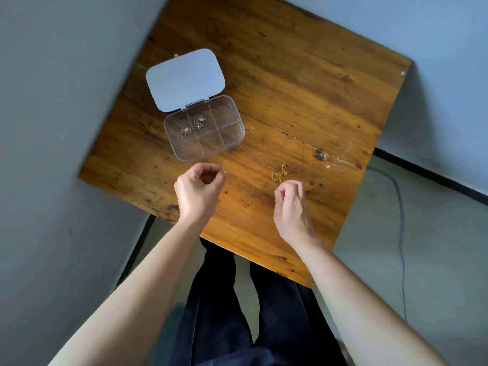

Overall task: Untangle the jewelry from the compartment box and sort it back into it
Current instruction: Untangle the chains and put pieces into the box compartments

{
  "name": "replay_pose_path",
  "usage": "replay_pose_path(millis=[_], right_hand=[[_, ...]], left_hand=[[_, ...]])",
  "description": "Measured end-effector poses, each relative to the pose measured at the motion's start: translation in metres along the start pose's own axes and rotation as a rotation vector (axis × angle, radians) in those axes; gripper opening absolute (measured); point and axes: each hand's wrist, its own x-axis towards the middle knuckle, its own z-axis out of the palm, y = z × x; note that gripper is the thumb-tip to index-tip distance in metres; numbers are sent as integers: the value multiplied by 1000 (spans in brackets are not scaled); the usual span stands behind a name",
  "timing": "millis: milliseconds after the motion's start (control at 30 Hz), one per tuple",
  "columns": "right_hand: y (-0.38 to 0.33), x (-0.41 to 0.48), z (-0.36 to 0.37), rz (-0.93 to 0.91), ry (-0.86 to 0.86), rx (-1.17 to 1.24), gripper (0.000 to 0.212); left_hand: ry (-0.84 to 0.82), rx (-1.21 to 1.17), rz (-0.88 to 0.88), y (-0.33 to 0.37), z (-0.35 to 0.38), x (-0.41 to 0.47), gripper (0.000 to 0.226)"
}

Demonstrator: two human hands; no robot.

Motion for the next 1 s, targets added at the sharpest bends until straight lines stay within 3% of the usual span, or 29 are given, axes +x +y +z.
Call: replay_pose_path(millis=[100,267,433,600,1000], right_hand=[[-34,27,-7,-125,103,133,2],[-86,79,-15,-129,130,335,2],[-114,114,-12,-77,54,460,24],[-123,137,-3,-37,-54,405,29],[-141,147,17,-59,-188,281,26]], left_hand=[[111,-127,66,20,-25,13,13],[221,-202,135,28,-52,41,13],[161,-136,-40,-1,-48,75,14],[48,-46,-204,-28,-43,90,17],[32,39,-146,-39,-40,108,14]])
